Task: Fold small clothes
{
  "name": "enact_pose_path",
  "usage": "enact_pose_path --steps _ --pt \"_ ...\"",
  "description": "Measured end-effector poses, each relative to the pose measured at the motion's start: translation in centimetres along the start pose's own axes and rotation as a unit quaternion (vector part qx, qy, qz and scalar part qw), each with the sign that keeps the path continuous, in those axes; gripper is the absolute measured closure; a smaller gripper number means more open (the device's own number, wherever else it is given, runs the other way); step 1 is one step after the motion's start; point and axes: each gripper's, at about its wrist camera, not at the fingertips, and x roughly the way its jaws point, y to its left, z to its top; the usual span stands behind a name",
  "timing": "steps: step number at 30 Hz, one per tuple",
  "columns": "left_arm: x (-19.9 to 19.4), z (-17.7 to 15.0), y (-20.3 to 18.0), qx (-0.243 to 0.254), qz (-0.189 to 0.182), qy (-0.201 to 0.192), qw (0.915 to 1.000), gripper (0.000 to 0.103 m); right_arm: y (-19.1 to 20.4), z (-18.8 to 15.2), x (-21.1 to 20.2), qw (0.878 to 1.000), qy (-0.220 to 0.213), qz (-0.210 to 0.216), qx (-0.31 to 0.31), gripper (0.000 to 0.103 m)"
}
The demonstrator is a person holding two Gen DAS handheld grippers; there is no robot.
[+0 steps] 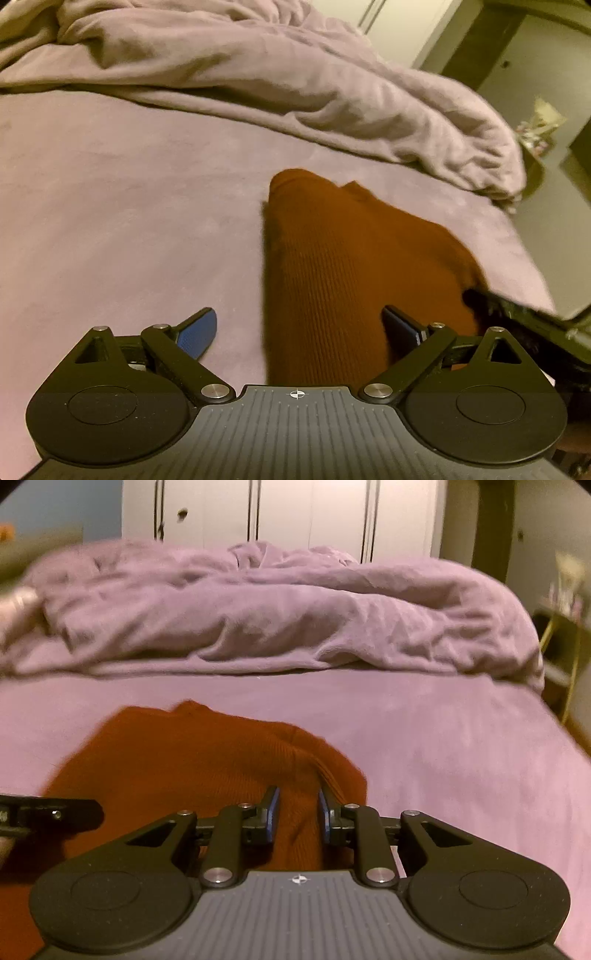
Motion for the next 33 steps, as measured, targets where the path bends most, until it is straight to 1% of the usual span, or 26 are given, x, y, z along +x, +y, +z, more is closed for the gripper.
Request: enact_pose_path --steps 1,2,3,4,6,7,8,9,10,11,13,16,18,20,23,25,27,30,31,33 --pt "-1.0 -0.3 0.1 0.009 -0.008 0.003 0.9999 0.005 -0.5 -0.6 -1.4 1.0 0.004 0.011 0.013 0.076" --pt "-2.0 -0.7 0.1 0.017 -0.019 0.005 0.9997 0.005 -1.0 -1.6 -2.9 1.0 0.001 0.015 0.025 0.071" --pt "-2.7 -1.2 0.1 0.025 -0.032 0.006 0.9992 0.005 -1.3 -2.7 -4.4 0.999 0.0 0.016 0.03 0.069" --pt "-3.2 -1.8 0.0 0.034 -0.039 0.015 0.9985 0.005 -1.5 -3.9 -5.5 0.999 0.005 0.024 0.03 0.068" --pt "-3.5 -2.7 -0.1 0.046 -0.044 0.025 0.9977 0.005 -1.9 -6.1 -7.2 0.999 0.005 0.033 0.032 0.066" --pt "-3.2 -3.2 -0.2 0.057 -0.043 0.031 0.997 0.004 -2.1 -6.9 -7.7 0.999 0.005 0.028 0.028 0.065" --pt "-2.9 -3.6 -0.2 0.066 -0.036 0.036 0.9966 0.004 -2.4 -7.4 -8.2 0.999 0.003 0.022 0.026 0.059" --pt "-2.6 -3.8 0.0 0.062 -0.037 0.04 0.9966 0.004 -2.9 -7.6 -8.4 0.999 0.006 0.016 0.034 0.054" --pt "-2.5 -3.8 0.5 0.045 -0.046 0.044 0.997 0.004 -3.4 -7.5 -8.2 0.999 0.013 0.013 0.046 0.048" --pt "-2.6 -3.5 0.9 0.026 -0.055 0.045 0.9971 0.004 -4.2 -7.2 -8.1 0.997 0.023 0.016 0.067 0.048" --pt "-2.7 -2.8 1.9 -0.012 -0.078 0.049 0.9957 0.005 -5.8 -6.7 -7.9 0.993 0.034 0.036 0.112 0.047" --pt "-1.8 -1.8 3.3 -0.061 -0.103 0.041 0.9919 0.012 -7.9 -6.2 -6.8 0.983 0.051 0.079 0.157 0.045" --pt "-0.2 -1.3 3.7 -0.09 -0.124 0.055 0.9866 0.014 -8.8 -6.1 -5.2 0.971 0.076 0.118 0.196 0.045" --pt "1.2 -1.0 4.1 -0.112 -0.143 0.062 0.9814 0.016 -9.1 -6.1 -3.5 0.961 0.09 0.141 0.221 0.045" --pt "2.3 -0.1 3.8 -0.116 -0.155 0.06 0.9794 0.023 -9.7 -5.9 -1.6 0.944 0.091 0.177 0.263 0.044" --pt "3.1 0.2 3.6 -0.113 -0.16 0.068 0.9783 0.026 -10.2 -5.7 -0.6 0.927 0.098 0.209 0.295 0.044" --pt "3.7 0.3 3.6 -0.116 -0.157 0.071 0.9781 0.029 -10.7 -5.8 0.4 0.912 0.102 0.231 0.324 0.041" --pt "3.8 0.3 3.7 -0.119 -0.158 0.072 0.9775 0.034 -11.0 -6.3 1.1 0.896 0.102 0.25 0.353 0.04" --pt "3.7 0.3 3.9 -0.119 -0.161 0.073 0.977 0.035 -11.3 -6.5 1.1 0.888 0.099 0.258 0.368 0.04" --pt "3.6 0.2 4.2 -0.124 -0.164 0.076 0.9758 0.036 -12.3 -7.3 1.1 0.866 0.09 0.274 0.407 0.04"
